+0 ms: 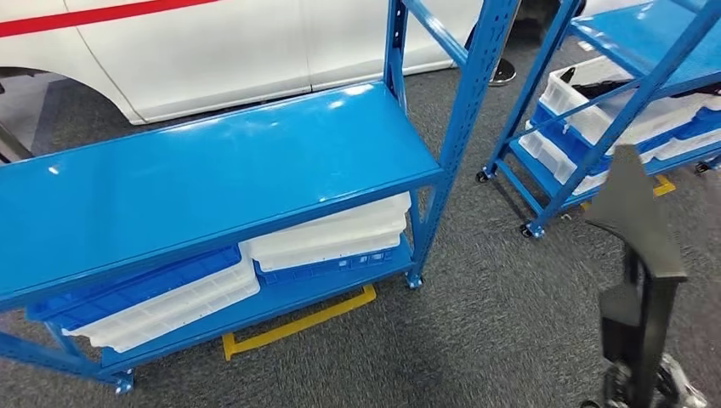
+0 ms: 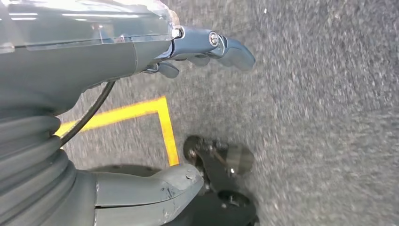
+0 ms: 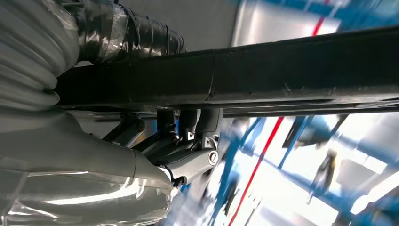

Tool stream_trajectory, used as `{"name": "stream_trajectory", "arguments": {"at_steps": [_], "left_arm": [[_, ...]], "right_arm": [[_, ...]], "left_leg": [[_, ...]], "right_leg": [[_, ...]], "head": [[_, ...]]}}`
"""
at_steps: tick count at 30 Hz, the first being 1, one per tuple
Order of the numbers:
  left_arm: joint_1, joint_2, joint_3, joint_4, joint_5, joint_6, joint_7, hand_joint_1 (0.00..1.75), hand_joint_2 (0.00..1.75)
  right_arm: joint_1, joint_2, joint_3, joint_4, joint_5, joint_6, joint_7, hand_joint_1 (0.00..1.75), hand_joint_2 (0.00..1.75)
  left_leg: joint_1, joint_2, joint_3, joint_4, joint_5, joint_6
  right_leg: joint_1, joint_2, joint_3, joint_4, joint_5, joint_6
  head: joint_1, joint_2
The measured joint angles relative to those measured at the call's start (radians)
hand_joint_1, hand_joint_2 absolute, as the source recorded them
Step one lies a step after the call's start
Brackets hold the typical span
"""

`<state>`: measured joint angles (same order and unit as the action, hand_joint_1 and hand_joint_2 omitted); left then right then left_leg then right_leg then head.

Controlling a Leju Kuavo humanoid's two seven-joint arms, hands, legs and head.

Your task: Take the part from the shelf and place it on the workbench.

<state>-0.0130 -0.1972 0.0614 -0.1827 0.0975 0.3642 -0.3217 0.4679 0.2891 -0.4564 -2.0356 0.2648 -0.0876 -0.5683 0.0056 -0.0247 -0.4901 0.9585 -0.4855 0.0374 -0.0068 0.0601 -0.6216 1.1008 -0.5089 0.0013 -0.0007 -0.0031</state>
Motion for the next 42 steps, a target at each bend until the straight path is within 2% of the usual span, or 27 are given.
{"name": "stream_trajectory", "arguments": {"at_steps": [1, 2, 4, 5, 8, 10, 12, 13, 15, 17, 18, 19, 20, 22, 23, 25, 26, 27, 28, 30, 32, 34, 35, 36, 38, 40, 42], "left_arm": [[0.002, 0.000, 0.001, 0.000, 0.001, 0.000, 0.000, 0.00, 1.75], [0.004, 0.000, 0.002, 0.000, 0.002, 0.000, 0.000, 0.00, 1.75], [0.006, -0.001, 0.003, 0.000, 0.003, 0.000, 0.000, 0.00, 1.75], [0.005, -0.001, 0.004, 0.000, 0.003, 0.000, 0.000, 0.00, 1.75], [0.002, -0.002, 0.006, 0.000, 0.003, 0.000, 0.000, 0.00, 1.75], [-0.001, -0.001, 0.008, 0.000, 0.000, 0.000, -0.001, 0.00, 1.75], [-0.008, -0.002, 0.008, 0.000, -0.004, -0.001, -0.002, 0.00, 1.75], [-0.011, -0.002, 0.008, 0.000, -0.006, -0.002, -0.002, 0.00, 1.75], [-0.012, -0.002, 0.008, 0.000, -0.011, -0.004, -0.001, 0.00, 1.75], [-0.010, -0.002, 0.008, 0.000, -0.014, -0.007, 0.001, 0.00, 1.75], [-0.009, -0.002, 0.008, 0.000, -0.015, -0.008, 0.002, 0.00, 1.75], [-0.007, -0.001, 0.008, 0.000, -0.016, -0.010, 0.003, 0.00, 1.75], [-0.006, 0.000, 0.008, 0.000, -0.017, -0.012, 0.003, 0.00, 1.75], [-0.004, 0.001, 0.008, 0.000, -0.020, -0.018, 0.003, 0.00, 1.75], [-0.003, 0.003, 0.008, 0.000, -0.022, -0.021, 0.003, 0.00, 1.75], [-0.003, 0.006, 0.008, 0.000, -0.025, -0.024, 0.003, 0.00, 1.75], [-0.005, 0.007, 0.008, 0.000, -0.026, -0.026, 0.003, 0.00, 1.75], [-0.007, 0.007, 0.008, 0.000, -0.027, -0.027, 0.003, 0.00, 1.75], [-0.011, 0.007, 0.008, 0.000, -0.027, -0.028, 0.003, 0.00, 1.75], [-0.010, 0.007, 0.008, 0.000, -0.027, -0.029, 0.003, 0.00, 1.75], [-0.006, 0.007, 0.008, 0.000, -0.027, -0.030, 0.003, 0.00, 1.75], [-0.003, 0.007, 0.008, 0.000, -0.027, -0.031, 0.003, 0.00, 1.75], [-0.003, 0.007, 0.008, 0.000, -0.027, -0.032, 0.003, 0.00, 1.75], [-0.003, 0.007, 0.008, 0.000, -0.027, -0.032, 0.003, 0.00, 1.75], [-0.004, 0.007, 0.008, 0.000, -0.027, -0.033, 0.003, 0.00, 1.75], [-0.006, 0.008, 0.008, 0.000, -0.027, -0.033, 0.003, 0.00, 1.75], [-0.011, 0.008, 0.008, 0.000, -0.027, -0.032, 0.003, 0.00, 1.75]], "right_arm": [[0.000, 0.005, -0.032, -0.001, 0.003, -0.001, 0.001, 1.75, 1.75], [0.000, 0.010, -0.057, -0.002, 0.005, -0.002, 0.001, 1.75, 1.75], [0.001, 0.018, -0.090, -0.002, 0.008, -0.003, 0.002, 1.75, 1.75], [0.001, 0.021, -0.103, -0.002, 0.011, -0.005, 0.002, 1.75, 1.75], [-0.002, 0.027, -0.140, -0.002, 0.055, -0.038, 0.011, 1.75, 1.75], [-0.012, 0.032, -0.182, 0.001, 0.129, -0.082, 0.020, 1.75, 1.75], [-0.026, 0.036, -0.242, 0.006, 0.220, -0.128, 0.028, 1.75, 1.75], [-0.034, 0.037, -0.276, 0.009, 0.267, -0.151, 0.032, 1.75, 1.75], [-0.058, 0.040, -0.348, 0.017, 0.364, -0.202, 0.049, 1.75, 1.75], [-0.084, 0.043, -0.419, 0.024, 0.457, -0.248, 0.075, 1.75, 1.75], [-0.095, 0.044, -0.451, 0.028, 0.496, -0.261, 0.091, 1.75, 1.75], [-0.102, 0.045, -0.482, 0.031, 0.525, -0.263, 0.107, 1.75, 1.75], [-0.108, 0.046, -0.514, 0.033, 0.551, -0.256, 0.122, 1.75, 1.75], [-0.123, 0.047, -0.572, 0.034, 0.592, -0.229, 0.142, 1.75, 1.75], [-0.134, 0.048, -0.600, 0.034, 0.615, -0.215, 0.147, 1.75, 1.75], [-0.161, 0.050, -0.653, 0.034, 0.662, -0.196, 0.148, 1.75, 1.75], [-0.174, 0.051, -0.682, 0.034, 0.684, -0.189, 0.145, 1.75, 1.75], [-0.186, 0.052, -0.713, 0.034, 0.702, -0.182, 0.141, 1.75, 1.75], [-0.195, 0.053, -0.745, 0.033, 0.717, -0.176, 0.137, 1.75, 1.75], [-0.214, 0.053, -0.798, 0.030, 0.730, -0.170, 0.132, 1.75, 1.75], [-0.234, 0.054, -0.829, 0.029, 0.735, -0.166, 0.131, 1.75, 1.75], [-0.245, 0.055, -0.848, 0.030, 0.737, -0.164, 0.129, 1.75, 1.75], [-0.247, 0.056, -0.857, 0.030, 0.738, -0.163, 0.129, 1.75, 1.75], [-0.249, 0.056, -0.865, 0.030, 0.738, -0.163, 0.128, 1.75, 1.75], [-0.255, 0.056, -0.878, 0.030, 0.741, -0.163, 0.127, 1.75, 1.75], [-0.266, 0.056, -0.892, 0.030, 0.751, -0.157, 0.116, 1.75, 1.75], [-0.279, 0.058, -0.911, 0.029, 0.762, -0.149, 0.101, 1.75, 1.75]], "left_leg": [[-0.002, 0.018, 0.000, -0.002, 0.001, 0.002], [-0.002, 0.036, -0.002, -0.002, 0.001, 0.003], [-0.002, 0.072, -0.006, 0.000, -0.002, 0.000], [-0.001, 0.089, -0.007, 0.002, -0.004, -0.003], [0.002, 0.130, -0.004, 0.017, -0.019, -0.022], [-0.001, 0.146, 0.001, 0.027, -0.028, -0.037], [0.000, 0.159, 0.007, 0.028, -0.031, -0.048], [0.003, 0.155, 0.009, 0.032, -0.036, -0.053], [0.008, 0.107, -0.013, 0.088, -0.079, -0.058], [0.008, 0.050, -0.074, 0.216, -0.149, -0.056], [0.006, 0.039, -0.107, 0.283, -0.173, -0.052], [0.004, 0.034, -0.128, 0.322, -0.178, -0.047], [0.001, 0.030, -0.134, 0.326, -0.161, -0.040], [-0.008, 0.007, -0.093, 0.222, -0.084, -0.022], [-0.011, -0.021, -0.064, 0.152, -0.051, -0.013], [-0.015, -0.064, -0.026, 0.058, -0.021, -0.004], [-0.016, -0.068, -0.021, 0.048, -0.023, -0.002], [-0.016, -0.057, -0.017, 0.040, -0.022, -0.002], [-0.015, -0.042, -0.013, 0.032, -0.017, 0.001], [-0.012, -0.011, -0.006, 0.010, -0.005, 0.009], [-0.011, 0.024, -0.004, 0.000, -0.002, 0.014], [-0.011, 0.060, -0.006, 0.001, -0.005, 0.013], [-0.010, 0.077, -0.007, 0.002, -0.007, 0.011], [-0.008, 0.092, -0.006, 0.004, -0.011, 0.007], [-0.004, 0.120, -0.001, 0.015, -0.022, -0.006], [-0.006, 0.143, 0.003, 0.027, -0.036, -0.021], [-0.007, 0.162, 0.011, 0.030, -0.044, -0.033]], "right_leg": [[-0.001, -0.029, -0.029, 0.058, -0.033, 0.004], [-0.005, -0.042, -0.060, 0.121, -0.064, 0.010], [-0.015, -0.052, -0.090, 0.188, -0.080, 0.022], [-0.020, -0.057, -0.076, 0.168, -0.062, 0.028], [-0.029, -0.105, 0.032, -0.016, 0.009, 0.039], [-0.023, -0.120, 0.058, -0.065, 0.015, 0.027], [-0.019, -0.101, 0.054, -0.061, 0.016, 0.010], [-0.019, -0.092, 0.053, -0.062, 0.018, 0.002], [-0.021, -0.072, 0.053, -0.067, 0.023, -0.012], [-0.015, -0.051, 0.049, -0.068, 0.026, -0.020], [-0.011, -0.038, 0.047, -0.067, 0.027, -0.022], [-0.007, -0.024, 0.047, -0.067, 0.027, -0.023], [-0.003, -0.008, 0.047, -0.067, 0.027, -0.024], [0.000, 0.023, 0.050, -0.067, 0.028, -0.025], [0.001, 0.038, 0.050, -0.065, 0.028, -0.024], [-0.002, 0.066, 0.045, -0.064, 0.031, -0.018], [-0.005, 0.080, 0.040, -0.064, 0.035, -0.012], [-0.008, 0.094, 0.036, -0.067, 0.039, -0.005], [-0.009, 0.091, 0.033, -0.065, 0.039, 0.000], [-0.004, 0.032, 0.013, -0.026, 0.011, 0.007], [-0.003, -0.036, -0.040, 0.083, -0.054, 0.015], [-0.011, -0.052, -0.087, 0.183, -0.091, 0.026], [-0.016, -0.055, -0.089, 0.192, -0.085, 0.032], [-0.021, -0.062, -0.067, 0.158, -0.060, 0.039], [-0.027, -0.100, 0.010, 0.025, -0.004, 0.049], [-0.024, -0.127, 0.057, -0.059, 0.016, 0.041], [-0.018, -0.113, 0.057, -0.063, 0.012, 0.022]], "head": [[0.000, 0.000], [0.000, 0.000], [0.000, 0.000], [0.000, 0.000], [0.000, 0.000], [0.000, 0.000], [-0.001, 0.000], [0.000, 0.000], [-0.001, 0.000], [-0.001, 0.000], [-0.001, 0.000], [-0.001, 0.000], [-0.001, 0.000], [0.000, 0.000], [0.000, 0.000], [-0.001, 0.000], [-0.001, 0.000], [-0.001, 0.000], [-0.001, 0.000], [0.001, 0.000], [0.002, 0.000], [0.002, 0.000], [0.002, 0.000], [0.002, 0.000], [0.002, 0.000], [0.002, 0.000], [0.001, 0.000]]}}
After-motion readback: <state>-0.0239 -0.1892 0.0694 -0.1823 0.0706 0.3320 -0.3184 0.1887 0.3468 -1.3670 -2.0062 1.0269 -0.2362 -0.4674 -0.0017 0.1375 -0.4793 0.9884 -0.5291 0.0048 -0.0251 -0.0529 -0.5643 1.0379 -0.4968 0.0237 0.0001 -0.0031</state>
